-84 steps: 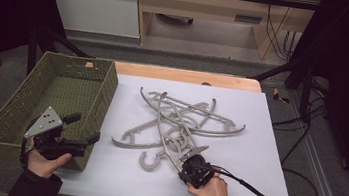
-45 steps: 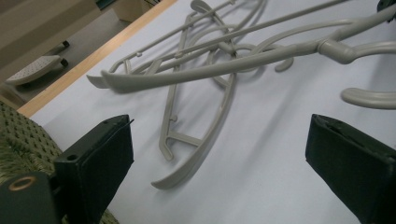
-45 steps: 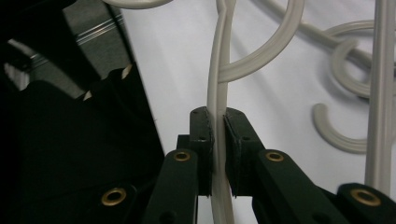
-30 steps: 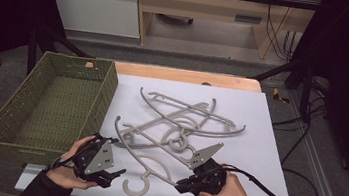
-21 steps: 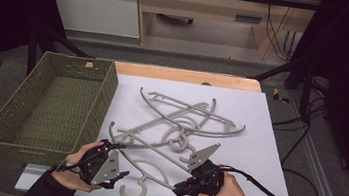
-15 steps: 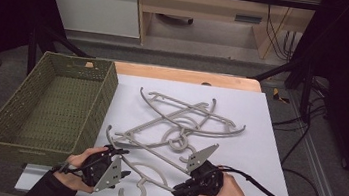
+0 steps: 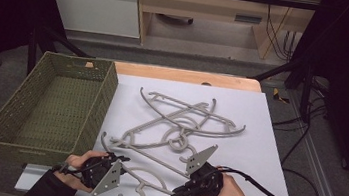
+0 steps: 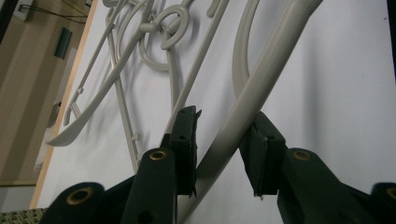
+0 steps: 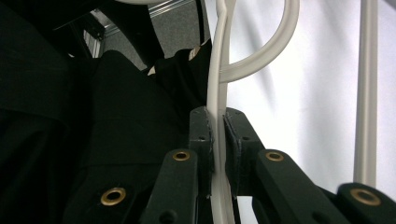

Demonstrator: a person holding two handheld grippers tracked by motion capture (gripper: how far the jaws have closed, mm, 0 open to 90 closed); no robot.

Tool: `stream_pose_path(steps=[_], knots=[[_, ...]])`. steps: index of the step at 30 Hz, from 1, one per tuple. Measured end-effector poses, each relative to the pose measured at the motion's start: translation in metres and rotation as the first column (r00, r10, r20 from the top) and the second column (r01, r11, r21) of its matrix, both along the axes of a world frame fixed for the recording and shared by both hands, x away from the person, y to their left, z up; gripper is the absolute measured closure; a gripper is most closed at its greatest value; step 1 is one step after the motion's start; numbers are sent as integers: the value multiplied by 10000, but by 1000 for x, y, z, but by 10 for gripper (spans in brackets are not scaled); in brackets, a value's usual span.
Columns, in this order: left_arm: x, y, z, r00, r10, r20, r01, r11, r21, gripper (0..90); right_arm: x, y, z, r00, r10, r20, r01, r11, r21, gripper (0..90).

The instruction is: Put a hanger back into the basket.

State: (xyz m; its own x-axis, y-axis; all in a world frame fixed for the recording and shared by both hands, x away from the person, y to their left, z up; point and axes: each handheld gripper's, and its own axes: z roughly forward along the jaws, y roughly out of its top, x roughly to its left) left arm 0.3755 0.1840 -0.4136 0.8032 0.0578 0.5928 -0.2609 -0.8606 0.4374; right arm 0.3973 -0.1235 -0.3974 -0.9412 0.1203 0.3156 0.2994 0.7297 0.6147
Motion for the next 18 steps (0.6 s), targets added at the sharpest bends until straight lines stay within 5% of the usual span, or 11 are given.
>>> stream_pose_path(steps=[14,18], knots=[[-7,-2,6,9994,67,344,-72,9998,168,770,1,-8,6,9941,-449,989,389,9973,615,799],[-7,-1,14,9997,216,-134,-219,9995,-233,814,3,-16,9,9782,-1257,1652,1107,9891,969,777]])
